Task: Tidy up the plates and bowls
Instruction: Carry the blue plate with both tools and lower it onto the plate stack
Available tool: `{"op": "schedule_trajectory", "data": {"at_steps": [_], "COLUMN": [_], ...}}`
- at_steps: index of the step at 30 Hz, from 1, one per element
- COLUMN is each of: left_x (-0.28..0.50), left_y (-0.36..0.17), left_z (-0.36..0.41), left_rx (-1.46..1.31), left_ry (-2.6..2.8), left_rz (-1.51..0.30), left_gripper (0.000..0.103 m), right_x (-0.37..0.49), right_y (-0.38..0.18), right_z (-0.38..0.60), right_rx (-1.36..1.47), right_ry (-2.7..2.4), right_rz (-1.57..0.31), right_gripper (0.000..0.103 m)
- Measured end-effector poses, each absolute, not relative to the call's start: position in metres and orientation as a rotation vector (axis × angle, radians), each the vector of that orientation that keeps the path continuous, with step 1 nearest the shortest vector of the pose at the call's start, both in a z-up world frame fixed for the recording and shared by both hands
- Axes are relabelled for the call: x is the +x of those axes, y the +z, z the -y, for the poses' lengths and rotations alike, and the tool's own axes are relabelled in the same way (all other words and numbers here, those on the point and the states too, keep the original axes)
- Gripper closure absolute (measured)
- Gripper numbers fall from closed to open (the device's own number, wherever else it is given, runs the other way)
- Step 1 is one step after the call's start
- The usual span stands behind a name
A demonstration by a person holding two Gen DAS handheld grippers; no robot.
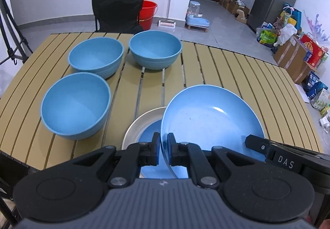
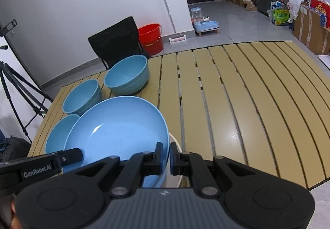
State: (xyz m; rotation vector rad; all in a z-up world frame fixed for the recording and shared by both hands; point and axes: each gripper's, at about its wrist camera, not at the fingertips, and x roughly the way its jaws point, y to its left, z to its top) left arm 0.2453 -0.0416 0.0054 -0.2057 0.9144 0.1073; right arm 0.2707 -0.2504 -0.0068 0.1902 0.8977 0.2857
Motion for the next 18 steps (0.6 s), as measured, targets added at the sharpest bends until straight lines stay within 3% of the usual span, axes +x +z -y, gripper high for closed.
{"op": "schedule_trajectory", "data": {"at_steps": [18], "left_x": [0.259], "left_y": [-0.047], "left_z": [0.013], "left_rx": [-0.216], "left_ry": [0.14], "left_rz": [-0.987], "left_gripper": [0.095], "right_x": [0.293], "right_y": [-0.052], "right_z": [0.215], "right_rx": [0.161], "right_ry": [0.3], "right_rz": [-0.988], "right_gripper": [0.097]}}
